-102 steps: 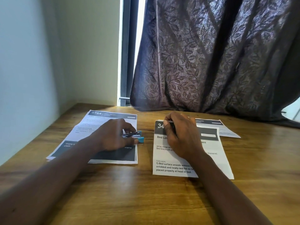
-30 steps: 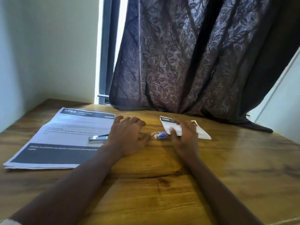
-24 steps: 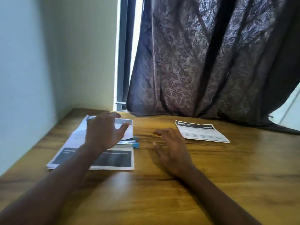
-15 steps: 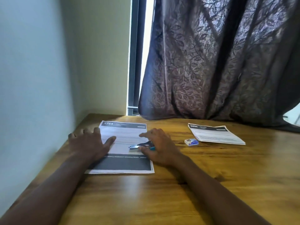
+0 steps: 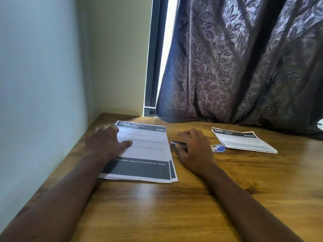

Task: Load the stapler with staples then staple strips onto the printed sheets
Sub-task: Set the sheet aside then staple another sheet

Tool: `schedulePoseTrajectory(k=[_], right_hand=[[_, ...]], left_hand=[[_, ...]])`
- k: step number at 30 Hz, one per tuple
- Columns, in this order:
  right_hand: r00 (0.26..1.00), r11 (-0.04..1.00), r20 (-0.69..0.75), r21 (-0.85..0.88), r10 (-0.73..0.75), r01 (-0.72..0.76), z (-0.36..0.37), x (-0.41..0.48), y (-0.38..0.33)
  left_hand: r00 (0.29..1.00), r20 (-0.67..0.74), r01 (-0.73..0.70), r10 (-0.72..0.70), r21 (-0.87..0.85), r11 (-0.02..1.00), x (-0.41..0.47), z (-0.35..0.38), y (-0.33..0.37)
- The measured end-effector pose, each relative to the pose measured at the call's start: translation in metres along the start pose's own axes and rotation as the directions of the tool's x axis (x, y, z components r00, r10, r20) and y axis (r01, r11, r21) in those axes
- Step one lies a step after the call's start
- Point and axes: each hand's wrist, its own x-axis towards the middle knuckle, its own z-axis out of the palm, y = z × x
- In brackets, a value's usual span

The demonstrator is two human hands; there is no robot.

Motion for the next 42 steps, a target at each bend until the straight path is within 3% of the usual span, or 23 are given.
schedulePoseTrajectory(k=[4, 9, 13, 16, 19, 26, 30, 32, 34, 37, 40, 42], right_hand=[[0.969, 0.973, 0.107, 0.094, -0.222, 0.213, 0.002, -0.007, -0.02], [0.972, 0.98, 0.141, 0.099, -0.186, 0.173, 0.004, -0.007, -0.022], [0.97, 0.982, 0.163, 0.083, -0.179, 0.167, 0.006, -0.007, -0.023], [0.969, 0.984, 0.179, 0.075, -0.171, 0.16, 0.004, -0.005, -0.024], [0.966, 0.984, 0.187, 0.069, -0.177, 0.166, 0.005, -0.006, -0.024], [0.965, 0.983, 0.192, 0.069, -0.179, 0.169, 0.005, -0.006, -0.022], [0.972, 0.979, 0.149, 0.126, -0.18, 0.162, 0.003, -0.006, -0.02], [0.989, 0.963, 0.049, 0.239, -0.137, 0.122, 0.002, -0.005, -0.021], [0.998, 0.916, -0.05, 0.398, -0.029, 0.046, 0.001, -0.003, -0.021], [0.987, 0.78, -0.099, 0.625, 0.123, -0.035, -0.002, 0.002, -0.017], [0.969, 0.53, -0.029, 0.841, 0.247, -0.11, -0.015, 0.005, -0.011], [0.965, 0.337, 0.036, 0.933, 0.261, -0.126, -0.022, 0.007, -0.005]], left_hand=[[0.999, -0.04, 0.022, -0.026, -0.103, 0.994, -0.001, -0.001, 0.002], [0.984, -0.125, 0.077, -0.124, -0.328, 0.942, 0.01, -0.005, -0.007], [0.959, -0.096, 0.173, -0.267, -0.546, 0.819, 0.016, -0.011, -0.022], [0.957, -0.059, 0.203, -0.283, -0.558, 0.805, 0.015, -0.013, -0.028], [0.966, -0.105, 0.155, -0.237, -0.499, 0.853, 0.015, -0.014, -0.027], [0.964, -0.242, -0.067, -0.107, -0.613, 0.787, 0.016, -0.021, -0.024], [0.889, -0.458, -0.271, -0.016, -0.555, 0.787, 0.012, -0.029, -0.019], [0.865, -0.501, -0.376, 0.024, -0.618, 0.691, 0.012, -0.034, -0.017], [0.894, -0.445, -0.406, 0.053, -0.754, 0.517, 0.012, -0.039, -0.013], [0.94, -0.33, -0.34, 0.087, -0.886, 0.315, 0.012, -0.041, -0.007], [0.956, -0.268, -0.288, 0.119, -0.937, 0.199, 0.011, -0.039, -0.004], [0.959, -0.259, -0.277, 0.118, -0.943, 0.183, 0.01, -0.035, -0.001]])
